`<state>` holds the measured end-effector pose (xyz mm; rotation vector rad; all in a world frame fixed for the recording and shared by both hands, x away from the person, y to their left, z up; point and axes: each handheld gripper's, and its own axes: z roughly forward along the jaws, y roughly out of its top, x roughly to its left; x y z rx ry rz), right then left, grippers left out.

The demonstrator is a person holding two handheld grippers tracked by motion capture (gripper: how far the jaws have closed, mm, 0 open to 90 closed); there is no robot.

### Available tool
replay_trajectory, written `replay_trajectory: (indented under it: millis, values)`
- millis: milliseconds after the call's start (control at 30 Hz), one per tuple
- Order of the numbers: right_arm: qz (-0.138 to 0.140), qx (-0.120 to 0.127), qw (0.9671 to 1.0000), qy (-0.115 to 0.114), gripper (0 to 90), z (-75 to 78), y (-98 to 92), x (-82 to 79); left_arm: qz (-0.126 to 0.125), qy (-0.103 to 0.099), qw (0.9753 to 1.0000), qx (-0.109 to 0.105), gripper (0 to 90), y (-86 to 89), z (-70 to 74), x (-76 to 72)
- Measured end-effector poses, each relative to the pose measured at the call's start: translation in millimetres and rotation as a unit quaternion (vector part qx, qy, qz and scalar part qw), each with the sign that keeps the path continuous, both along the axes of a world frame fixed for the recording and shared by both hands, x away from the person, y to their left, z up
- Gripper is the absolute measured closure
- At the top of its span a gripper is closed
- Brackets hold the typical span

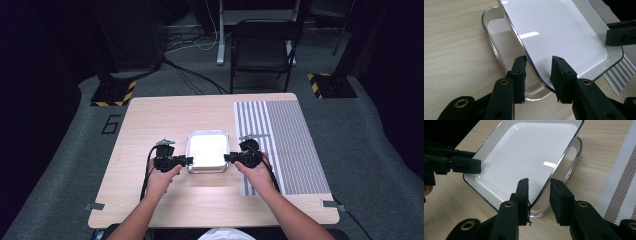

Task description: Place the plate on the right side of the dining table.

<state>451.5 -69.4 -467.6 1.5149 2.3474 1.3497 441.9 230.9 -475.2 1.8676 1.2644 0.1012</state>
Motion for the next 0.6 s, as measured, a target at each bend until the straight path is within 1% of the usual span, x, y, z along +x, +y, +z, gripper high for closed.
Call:
replay_trajectory:
  millis: [100, 133, 400, 467, 600]
  values:
    - [0.003, -0.006, 1.0, -0.006, 68.7, 0.1, -4.1, 2.1, -0.003, -0.001, 1.0, 0.002, 64.9, -3.4, 0.6, 0.8]
    - [0.002, -0.005, 1.0, -0.005, 68.7, 0.6, -5.9, 3.3, -0.003, 0.0, 1.0, 0.002, 64.9, -8.1, 0.8, 1.6]
    - [-0.004, 0.005, 1.0, -0.006, 68.7, 1.5, -16.9, 9.7, -0.015, 0.003, 0.9997, 0.017, 64.8, -21.0, 3.2, 4.3]
    - [-0.006, 0.005, 1.0, -0.005, 68.8, -0.9, -19.5, 10.2, -0.016, 0.005, 0.9996, 0.022, 64.8, -24.1, 3.5, 4.7]
    - [-0.006, 0.0, 1.0, -0.001, 68.9, -4.2, -21.2, 11.0, -0.014, 0.004, 0.9997, 0.022, 64.8, -27.0, 3.5, 4.0]
